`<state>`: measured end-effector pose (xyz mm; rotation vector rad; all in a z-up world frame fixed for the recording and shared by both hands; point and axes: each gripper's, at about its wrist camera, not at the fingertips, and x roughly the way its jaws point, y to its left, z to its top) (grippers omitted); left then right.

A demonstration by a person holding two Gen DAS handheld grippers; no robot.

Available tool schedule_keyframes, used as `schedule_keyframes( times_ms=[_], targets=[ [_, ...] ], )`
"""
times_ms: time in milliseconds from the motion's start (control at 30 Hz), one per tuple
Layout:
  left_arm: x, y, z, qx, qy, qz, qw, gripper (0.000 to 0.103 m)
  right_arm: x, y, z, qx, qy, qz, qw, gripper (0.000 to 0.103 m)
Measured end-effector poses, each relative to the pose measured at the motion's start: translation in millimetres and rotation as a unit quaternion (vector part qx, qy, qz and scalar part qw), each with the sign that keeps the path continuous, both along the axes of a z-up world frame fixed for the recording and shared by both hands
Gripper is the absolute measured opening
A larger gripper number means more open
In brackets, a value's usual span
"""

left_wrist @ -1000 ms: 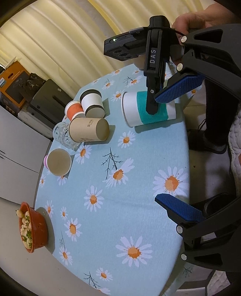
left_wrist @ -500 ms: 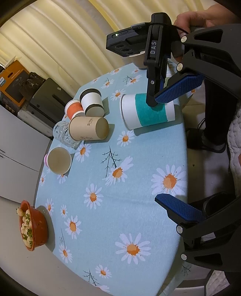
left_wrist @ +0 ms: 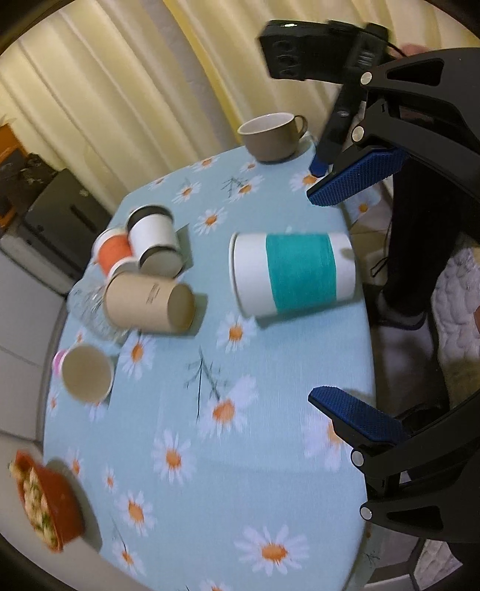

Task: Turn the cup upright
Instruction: 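Grasp the upright teal-banded cup with the left gripper while the right gripper releases it, then carry the upright teal-banded cup with the left gripper and lower it onto the table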

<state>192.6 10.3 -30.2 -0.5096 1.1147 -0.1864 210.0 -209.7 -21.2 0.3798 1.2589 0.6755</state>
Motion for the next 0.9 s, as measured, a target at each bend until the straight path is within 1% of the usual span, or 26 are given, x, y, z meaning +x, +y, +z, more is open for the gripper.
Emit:
schedule_keyframes(
  times_ms=[33, 67, 167, 267, 300, 333, 367, 433, 500, 567, 667, 900],
  targets=[
    [6.0, -6.0, -0.5, -0.001, 0.008, -0.007, 0.9999, 0.095, -3.9, -4.1, -0.5, 0.005, -0.002, -0.006, 1.0, 0.073],
    [10.4, -10.8, -1.2, -0.009, 0.019, -0.012, 0.9997, 0.095, -8.4, -8.7, -1.2, 0.009, -0.005, -0.013, 1.0, 0.073],
    [24.9, -24.0, -7.2, -0.001, 0.046, -0.021, 0.9987, 0.095, -21.1, -21.4, -4.1, 0.017, -0.018, -0.026, 0.999, 0.073],
    [38.4, -34.0, -15.4, 0.012, 0.07, -0.022, 0.9973, 0.094, -28.2, -19.7, -5.7, 0.015, -0.034, -0.028, 0.999, 0.073],
    [41.6, -35.1, -17.6, 0.017, 0.074, -0.021, 0.9969, 0.091, -31.5, -20.4, -4.0, 0.011, -0.047, -0.03, 0.998, 0.073],
    [45.9, -38.1, -21.0, 0.025, 0.081, -0.02, 0.9962, 0.082, -33.6, -18.3, -3.2, 0.007, -0.055, -0.026, 0.998, 0.073],
    [48.5, -39.6, -23.1, 0.028, 0.087, -0.02, 0.9956, 0.079, -35.8, -17.2, -3.2, 0.004, -0.061, -0.024, 0.998, 0.073],
    [54.1, -42.6, -28.0, 0.035, 0.096, -0.019, 0.9946, 0.077, -40.3, -14.6, -2.6, 0.001, -0.072, -0.019, 0.997, 0.073],
    [56.4, -44.2, -31.5, 0.041, 0.101, -0.013, 0.9939, 0.076, -43.2, -11.5, -1.6, -0.006, -0.086, -0.01, 0.996, 0.073],
    [58.3, -44.8, -35.1, 0.042, 0.108, -0.009, 0.9933, 0.072, -44.9, -8.8, -2.1, -0.013, -0.094, -0.003, 0.995, 0.073],
    [59.9, -45.6, -37.5, 0.045, 0.109, -0.004, 0.993, 0.064, -44.8, -8.4, -7.3, -0.013, -0.092, 0.002, 0.996, 0.073],
    [61.4, -46.2, -34.9, 0.042, 0.105, 0.003, 0.9936, 0.064, -44.3, -8.0, -10.7, -0.009, -0.09, 0.005, 0.996, 0.073]
  ],
)
